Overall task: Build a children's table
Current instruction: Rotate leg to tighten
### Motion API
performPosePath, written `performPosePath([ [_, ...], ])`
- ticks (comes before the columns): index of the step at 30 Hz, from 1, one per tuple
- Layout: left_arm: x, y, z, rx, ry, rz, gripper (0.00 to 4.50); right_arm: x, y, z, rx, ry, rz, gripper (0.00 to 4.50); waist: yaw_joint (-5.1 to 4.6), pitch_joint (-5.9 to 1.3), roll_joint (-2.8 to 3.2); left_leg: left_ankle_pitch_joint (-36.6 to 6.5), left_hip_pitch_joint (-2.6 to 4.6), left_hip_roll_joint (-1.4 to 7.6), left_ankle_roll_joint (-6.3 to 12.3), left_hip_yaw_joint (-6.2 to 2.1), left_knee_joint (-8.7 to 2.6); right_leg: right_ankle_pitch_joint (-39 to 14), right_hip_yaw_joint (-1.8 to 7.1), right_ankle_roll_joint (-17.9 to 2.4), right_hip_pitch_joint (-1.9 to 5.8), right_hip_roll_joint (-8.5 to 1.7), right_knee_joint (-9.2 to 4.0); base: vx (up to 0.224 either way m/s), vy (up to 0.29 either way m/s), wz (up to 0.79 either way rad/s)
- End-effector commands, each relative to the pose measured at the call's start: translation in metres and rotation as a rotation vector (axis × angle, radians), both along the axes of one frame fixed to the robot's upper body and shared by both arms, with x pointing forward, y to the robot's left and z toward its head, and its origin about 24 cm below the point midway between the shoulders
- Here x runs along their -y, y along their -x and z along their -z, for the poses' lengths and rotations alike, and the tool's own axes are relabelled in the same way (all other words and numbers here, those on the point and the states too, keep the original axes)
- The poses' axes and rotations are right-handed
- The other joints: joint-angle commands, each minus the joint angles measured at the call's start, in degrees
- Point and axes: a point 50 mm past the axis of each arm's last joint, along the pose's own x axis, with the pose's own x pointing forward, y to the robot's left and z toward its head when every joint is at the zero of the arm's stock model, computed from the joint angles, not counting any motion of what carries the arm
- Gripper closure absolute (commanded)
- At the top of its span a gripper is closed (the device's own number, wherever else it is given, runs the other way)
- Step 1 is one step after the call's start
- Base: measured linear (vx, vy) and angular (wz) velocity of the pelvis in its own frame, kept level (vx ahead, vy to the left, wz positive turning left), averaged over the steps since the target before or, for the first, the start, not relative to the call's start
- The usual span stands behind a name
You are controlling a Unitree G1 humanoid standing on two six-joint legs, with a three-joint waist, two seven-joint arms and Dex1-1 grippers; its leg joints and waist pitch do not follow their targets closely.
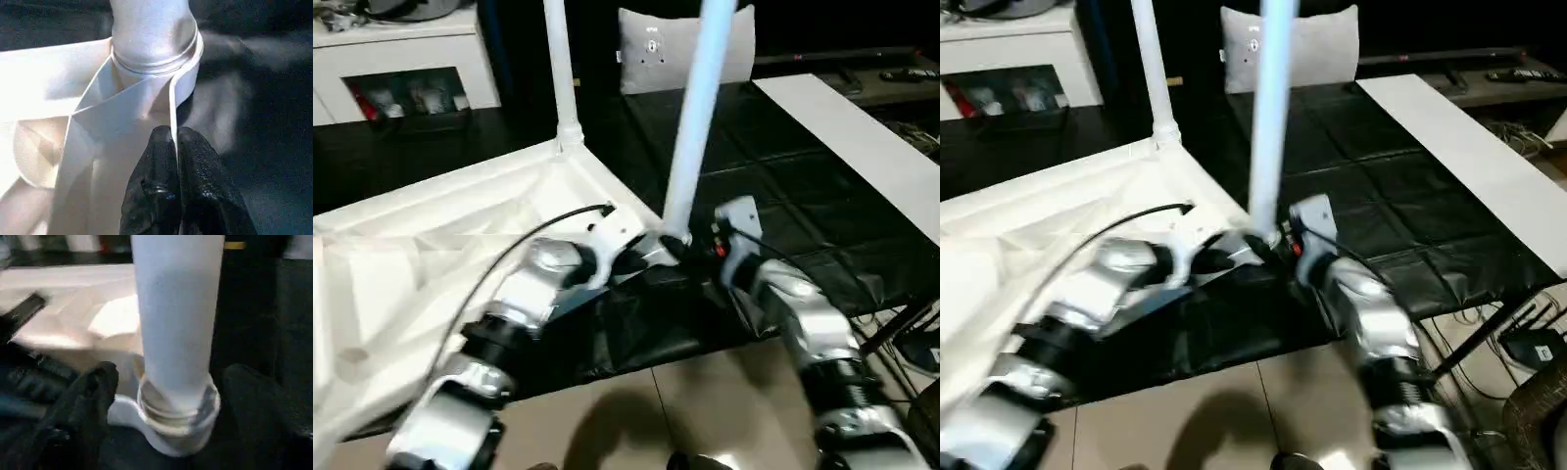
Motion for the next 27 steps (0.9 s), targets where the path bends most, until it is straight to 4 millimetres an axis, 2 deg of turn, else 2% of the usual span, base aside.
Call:
performPosePath([
  [1,0.002,0.003,-0.009,0.027,-0.008,0.105,4.50,0.003,0.004,-0.007,0.023,-0.003,-0.089,0.26,0.44,-4.32,-0.06,-12.52,0.15,-0.04,5.14,0.75,-3.72,-25.52,2.46,-5.54,4.77,-1.93,-4.65,0.000,0.000,0.00],
  [3,-0.005,0.010,-0.005,-0.004,-0.049,0.243,4.50,0.011,0.008,-0.010,0.015,0.027,-0.188,0.09,0.58,-4.43,-0.12,-13.31,0.22,-0.07,4.75,0.60,-3.73,-26.75,2.33,-5.05,4.80,-2.00,-4.72,0.000,0.000,0.00],
  [4,-0.005,0.011,-0.005,-0.004,-0.051,0.251,4.50,0.012,0.009,-0.010,0.016,0.029,-0.194,0.09,0.66,-4.38,-0.30,-13.43,0.21,-0.09,4.76,0.64,-3.69,-27.18,2.34,-4.91,4.69,-2.01,-4.76,0.000,0.000,0.00],
  [6,-0.006,0.013,-0.005,-0.005,-0.059,0.291,4.50,0.013,0.010,-0.011,0.017,0.039,-0.219,0.04,0.85,-4.34,-0.21,-13.09,0.28,0.05,4.56,0.70,-3.70,-27.17,2.46,-5.06,4.51,-2.08,-4.80,0.000,0.000,0.00],
  [8,-0.008,0.018,-0.005,-0.030,-0.075,0.386,4.50,0.014,0.014,-0.013,0.007,0.065,-0.311,0.04,1.57,-4.43,-0.09,-13.15,0.77,0.26,4.46,0.74,-3.72,-26.56,2.54,-5.99,4.28,-2.14,-4.66,0.000,0.000,0.00],
  [10,-0.010,0.021,-0.005,-0.048,-0.090,0.455,4.50,0.015,0.018,-0.014,-0.007,0.074,-0.393,0.04,1.77,-4.29,-0.34,-13.56,0.80,0.40,4.43,0.91,-3.87,-25.41,2.75,-6.60,4.28,-1.95,-4.38,0.000,0.000,0.00],
  [13,-0.011,0.022,-0.005,-0.044,-0.132,0.519,4.50,0.013,0.022,-0.013,-0.035,0.077,-0.477,0.39,2.30,-4.13,-0.24,-15.26,1.17,0.55,3.74,0.86,-4.10,-27.09,2.80,-6.22,4.36,-2.13,-4.43,0.000,0.000,0.00],
  [14,-0.011,0.022,-0.005,-0.044,-0.151,0.547,4.50,0.012,0.024,-0.013,-0.054,0.075,-0.511,0.42,2.55,-4.31,-0.32,-15.26,1.18,0.49,3.65,0.76,-4.09,-27.04,2.72,-6.15,4.53,-2.06,-4.32,0.000,0.000,0.00],
  [15,-0.011,0.023,-0.005,-0.052,-0.170,0.596,4.50,0.010,0.025,-0.011,-0.082,0.081,-0.556,0.52,2.59,-4.30,-0.46,-14.81,0.94,0.54,3.63,0.77,-4.17,-26.39,2.81,-6.12,4.65,-2.08,-4.20,0.000,0.000,0.00],
  [19,-0.010,0.027,-0.005,-0.069,-0.183,0.656,4.50,0.008,0.026,-0.009,-0.110,0.075,-0.597,0.86,2.72,-4.28,-0.47,-14.06,0.84,0.60,3.20,0.74,-4.23,-26.42,2.88,-6.35,4.74,-2.27,-4.10,0.000,0.000,0.00],
  [27,-0.012,0.028,-0.005,-0.076,-0.196,0.699,4.50,0.006,0.027,-0.009,-0.136,0.065,-0.642,1.37,2.72,-4.17,-0.64,-14.41,0.83,0.32,2.79,0.77,-4.06,-30.44,2.55,-4.36,4.65,-2.28,-4.70,0.000,0.000,0.00],
])
